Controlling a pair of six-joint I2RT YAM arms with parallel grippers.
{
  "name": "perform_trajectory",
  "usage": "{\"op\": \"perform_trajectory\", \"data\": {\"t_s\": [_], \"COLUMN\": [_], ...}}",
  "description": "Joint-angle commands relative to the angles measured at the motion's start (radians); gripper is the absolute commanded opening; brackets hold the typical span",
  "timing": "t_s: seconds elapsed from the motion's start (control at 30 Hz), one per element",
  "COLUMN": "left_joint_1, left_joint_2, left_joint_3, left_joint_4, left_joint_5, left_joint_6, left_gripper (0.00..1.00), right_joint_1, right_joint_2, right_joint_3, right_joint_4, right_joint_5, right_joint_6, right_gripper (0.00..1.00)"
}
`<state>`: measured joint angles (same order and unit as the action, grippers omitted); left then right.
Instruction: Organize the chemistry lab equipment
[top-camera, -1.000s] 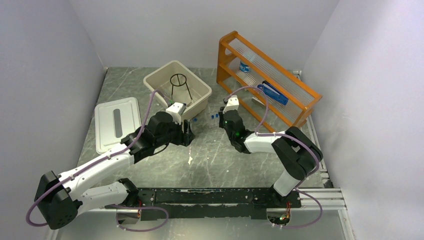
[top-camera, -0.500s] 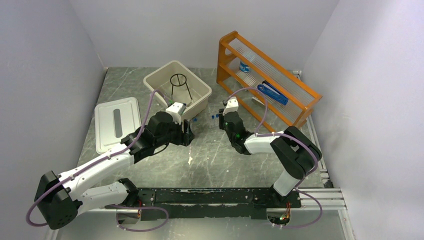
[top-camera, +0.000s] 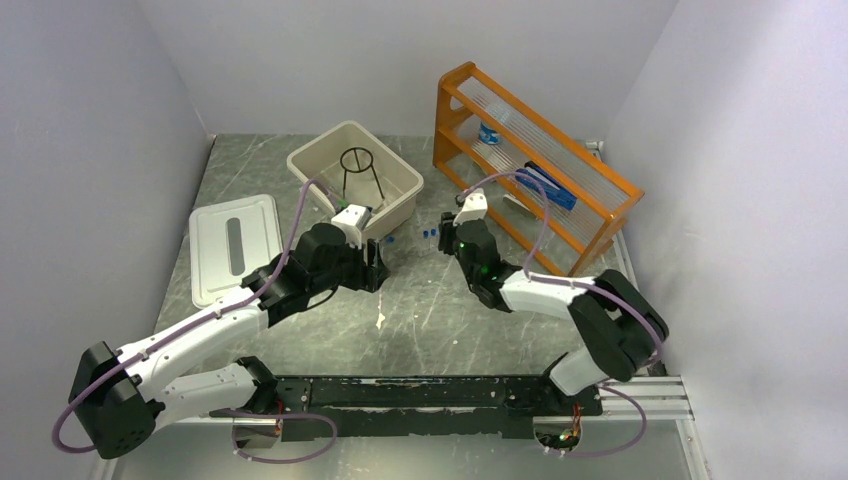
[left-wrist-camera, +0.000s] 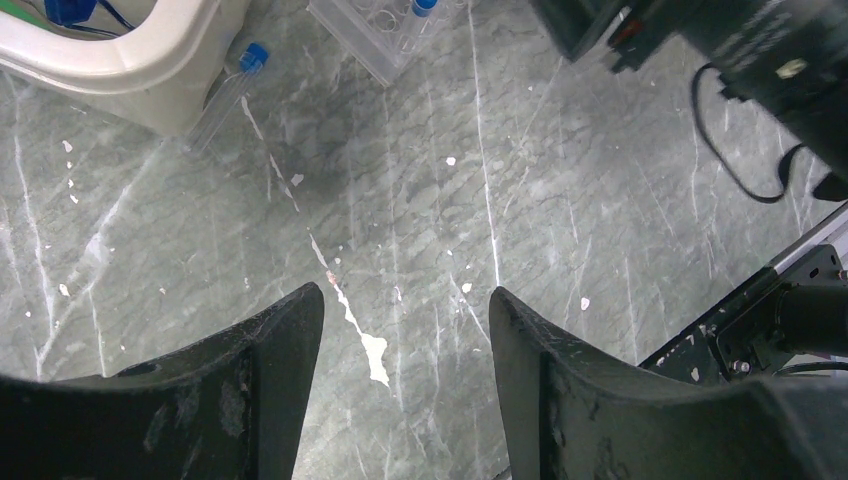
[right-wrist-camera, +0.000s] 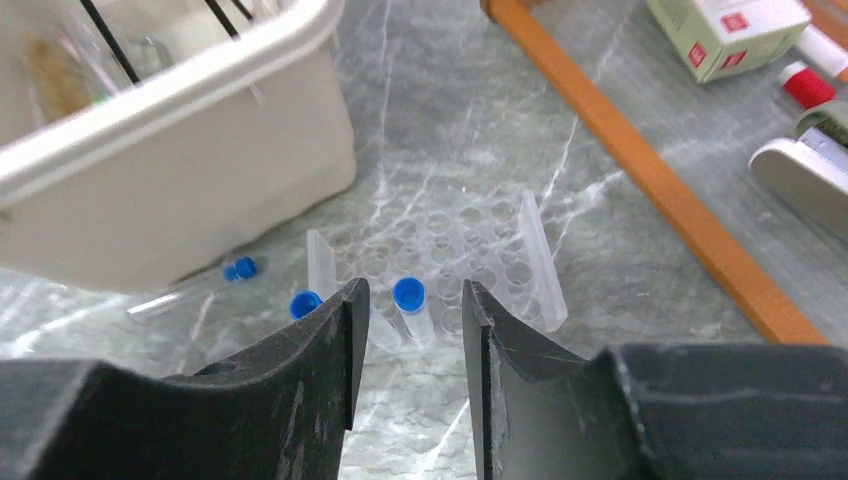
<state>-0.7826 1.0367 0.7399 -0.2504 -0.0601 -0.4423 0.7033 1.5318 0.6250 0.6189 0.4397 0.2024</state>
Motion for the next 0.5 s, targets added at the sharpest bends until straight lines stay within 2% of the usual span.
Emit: {"op": "perform_trajectory", "data": {"t_s": [0.0,0.2,0.37,0.47], "left_joint_1": [-0.006,-0.006,-0.006,-0.006], "left_joint_2": [-0.011,0.023,0.098,0.157], "left_joint_3": [0.019,0.036,0.059,0.086], "left_joint_4": [0.034,-0.006,0.021,0.022], "left_joint_5": [-0.014,-0.123,-0.245,-0.345], "left_joint_6": [-0.009,-0.049,-0.046,-0.073], "left_gripper": [0.66,0.63,0.47,0.42], "right_joint_1": [-0.004,-0.004,-0.004,-0.003], "right_joint_2": [-0.104,-0.176,-0.223,-0.256], "right_joint_3": [0.029,0.113,0.108,0.087], "right_joint_4": [-0.095,-0.325,-0.418,-0.441], "right_joint_5": [0.042,-0.02,-0.127,-0.175], "right_joint_6": [0.047,0.144,0.228,0.266], "right_gripper": [0.43,0.43,0.4,0.4]}}
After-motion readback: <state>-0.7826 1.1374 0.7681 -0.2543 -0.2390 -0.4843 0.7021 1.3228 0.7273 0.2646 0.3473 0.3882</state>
